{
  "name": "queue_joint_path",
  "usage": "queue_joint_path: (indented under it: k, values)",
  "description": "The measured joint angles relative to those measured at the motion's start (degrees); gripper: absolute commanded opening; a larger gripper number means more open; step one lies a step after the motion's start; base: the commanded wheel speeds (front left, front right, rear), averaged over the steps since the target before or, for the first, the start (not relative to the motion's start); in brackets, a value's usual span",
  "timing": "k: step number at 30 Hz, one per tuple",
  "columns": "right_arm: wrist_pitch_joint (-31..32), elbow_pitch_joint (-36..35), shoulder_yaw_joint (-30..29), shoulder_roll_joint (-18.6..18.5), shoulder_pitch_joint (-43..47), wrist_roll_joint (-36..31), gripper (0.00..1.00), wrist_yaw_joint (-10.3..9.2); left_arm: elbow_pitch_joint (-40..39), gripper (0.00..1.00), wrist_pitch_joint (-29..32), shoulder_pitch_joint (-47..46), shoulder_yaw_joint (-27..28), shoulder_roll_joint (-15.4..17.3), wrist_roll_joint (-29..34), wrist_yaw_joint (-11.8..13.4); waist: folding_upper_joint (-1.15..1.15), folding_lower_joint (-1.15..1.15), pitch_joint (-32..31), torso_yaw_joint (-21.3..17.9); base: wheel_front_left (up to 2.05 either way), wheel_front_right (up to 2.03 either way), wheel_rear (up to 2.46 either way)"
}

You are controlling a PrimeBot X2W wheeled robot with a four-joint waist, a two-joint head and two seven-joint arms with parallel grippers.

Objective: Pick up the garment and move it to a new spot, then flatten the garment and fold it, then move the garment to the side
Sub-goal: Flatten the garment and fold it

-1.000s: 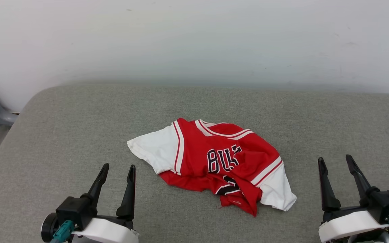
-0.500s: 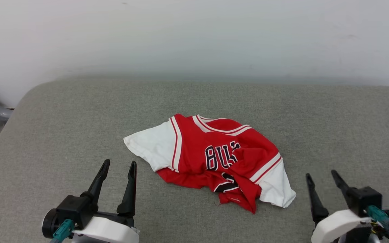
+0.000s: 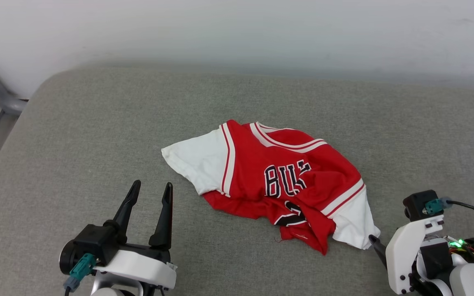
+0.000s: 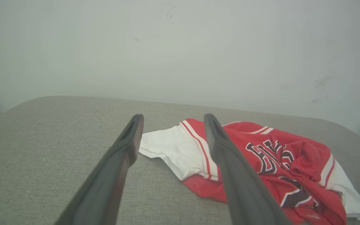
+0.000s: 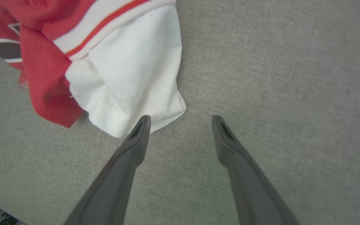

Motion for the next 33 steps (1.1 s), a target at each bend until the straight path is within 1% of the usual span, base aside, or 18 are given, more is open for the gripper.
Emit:
queue_joint_path:
  k: [4, 10, 14, 15, 17, 18, 22, 24, 28, 33]
  values:
    - [4.2, 0.1, 0.8, -0.9, -1.2, 0.1, 1.0, 0.01, 0.4, 1.0, 0.0, -1.0, 0.1, -0.7, 0.9, -0.5, 0.0, 0.0, 1.6, 1.5, 0.0, 0.0, 0.0]
    - [4.3, 3.0, 0.7, -0.8, -2.2, -0.1, 1.0, 0.01, 0.9, 1.0, 0.0, -1.8, 0.7, -1.3, 1.7, -0.9, 0.0, 0.0, 3.7, 3.7, 0.0, 0.0, 0.0]
    - [3.7, 5.7, 1.0, -0.8, -2.7, -0.6, 1.0, 0.01, 1.0, 1.0, 0.0, -2.0, 1.1, -1.6, 2.0, -1.2, 0.0, 0.0, 4.5, 4.6, 0.0, 0.0, 0.0]
    - [3.5, 6.3, 1.0, -0.8, -2.9, -0.6, 0.73, 0.01, 1.1, 1.0, 0.0, -2.1, 1.2, -1.7, 2.2, -1.3, 0.0, 0.0, 4.6, 4.6, 0.0, 0.0, 0.0]
    - [2.9, 7.3, 1.4, -0.9, -3.2, -0.5, 0.04, 0.0, 1.2, 1.0, 0.0, -2.3, 1.4, -1.7, 2.3, -1.3, 0.0, 0.0, 4.6, 4.5, 0.0, 0.0, 0.0]
    - [2.4, 7.9, 1.6, -1.0, -3.5, -0.5, 0.0, 0.0, 1.4, 1.0, 0.0, -2.3, 1.4, -1.8, 2.4, -1.3, 0.0, 0.0, 4.6, 4.4, 0.0, 0.0, 0.0]
    - [0.1, 9.2, 1.1, -1.5, -4.0, 0.0, 0.0, 0.05, 1.8, 1.0, 0.0, -2.4, 1.5, -2.0, 2.7, -1.5, 0.0, 0.0, 4.0, 3.8, 0.0, 0.0, 0.0]
    - [-0.3, 9.2, 0.9, -2.5, -4.3, 0.0, 0.0, 0.05, 1.9, 1.0, 0.0, -2.4, 1.5, -2.1, 2.8, -1.5, 0.0, 0.0, 3.5, 3.4, 0.0, 0.0, 0.0]
    - [-0.7, 8.3, -0.9, -8.8, -5.5, -1.7, 0.0, 0.03, 2.1, 1.0, 0.0, -2.4, 1.4, -2.3, 2.8, -1.5, 0.0, 0.0, 2.9, 2.8, 0.0, 0.0, 0.0]
    - [0.0, 7.6, -3.0, -16.4, -9.7, -2.9, 0.0, 0.03, 2.0, 1.0, 0.0, -2.4, 1.1, -2.5, 2.8, -1.6, 0.0, 0.0, 3.3, 2.7, 0.0, 0.0, 0.0]
